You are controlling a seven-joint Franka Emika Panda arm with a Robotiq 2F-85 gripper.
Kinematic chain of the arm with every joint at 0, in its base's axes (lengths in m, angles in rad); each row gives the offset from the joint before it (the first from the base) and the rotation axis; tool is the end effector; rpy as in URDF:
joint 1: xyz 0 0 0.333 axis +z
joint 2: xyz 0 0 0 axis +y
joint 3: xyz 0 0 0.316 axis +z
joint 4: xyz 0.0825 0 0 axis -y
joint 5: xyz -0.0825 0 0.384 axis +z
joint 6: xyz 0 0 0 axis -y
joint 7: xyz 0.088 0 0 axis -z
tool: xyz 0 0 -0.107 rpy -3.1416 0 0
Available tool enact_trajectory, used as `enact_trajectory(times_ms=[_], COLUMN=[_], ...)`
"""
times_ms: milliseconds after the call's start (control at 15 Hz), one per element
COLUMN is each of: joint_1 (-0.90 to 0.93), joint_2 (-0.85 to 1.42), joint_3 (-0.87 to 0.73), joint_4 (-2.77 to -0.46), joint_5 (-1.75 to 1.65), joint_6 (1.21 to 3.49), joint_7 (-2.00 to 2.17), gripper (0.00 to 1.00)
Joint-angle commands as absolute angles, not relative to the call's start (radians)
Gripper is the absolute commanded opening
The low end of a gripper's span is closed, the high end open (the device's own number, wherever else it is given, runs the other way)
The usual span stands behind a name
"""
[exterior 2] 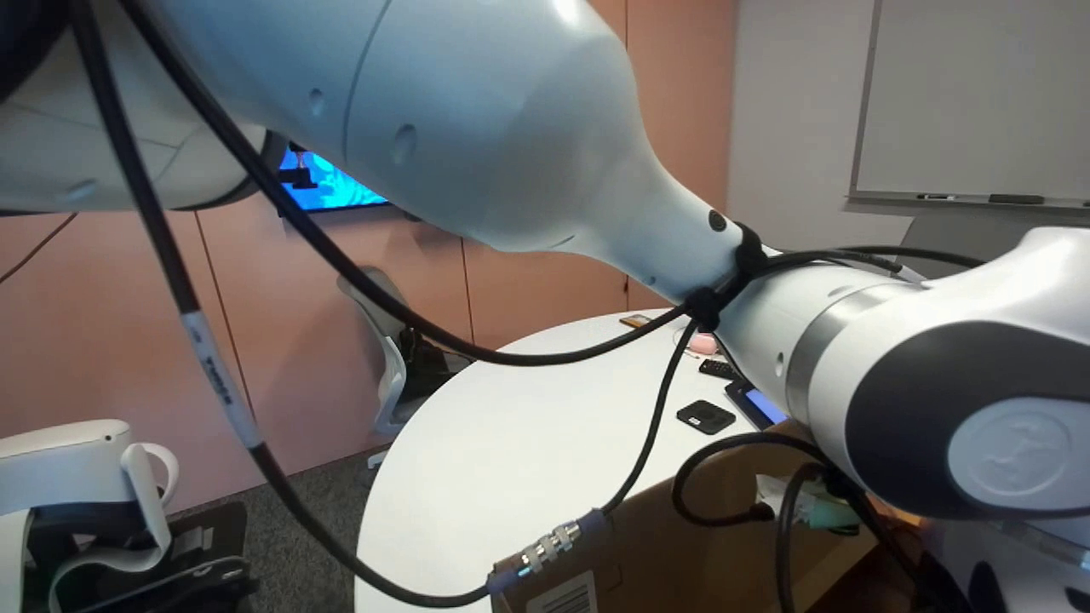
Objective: Pick up the pen, put it on the lime towel, fold the towel, pick up the folded towel and put it in the box.
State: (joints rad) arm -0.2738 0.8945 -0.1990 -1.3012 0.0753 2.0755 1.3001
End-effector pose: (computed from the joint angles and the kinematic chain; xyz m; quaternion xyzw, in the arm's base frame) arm 0.6695 -0.3008 0.2002 0.6402 -0.7650 -0.0284 0.0641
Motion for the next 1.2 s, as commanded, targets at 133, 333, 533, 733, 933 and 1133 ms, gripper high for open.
enact_trajectory(times_ms=[133, 333, 533, 733, 933, 1133], joint_1=[-0.278, -0.267, -0.259, -0.242, -0.231, -0.218], joint_2=[0.890, 0.852, 0.786, 0.719, 0.644, 0.578], joint_3=[-0.197, -0.204, -0.202, -0.205, -0.193, -0.178], joint_4=[-1.229, -1.228, -1.238, -1.233, -1.239, -1.229], joint_5=[0.098, 0.085, 0.080, 0.068, 0.075, 0.079], joint_6=[1.995, 1.954, 1.902, 1.824, 1.763, 1.693], joint_7=[1.213, 1.168, 1.105, 1.051, 0.978, 0.884], gripper=[0.68, 0.90, 1.00, 1.00, 1.00, 1.00])
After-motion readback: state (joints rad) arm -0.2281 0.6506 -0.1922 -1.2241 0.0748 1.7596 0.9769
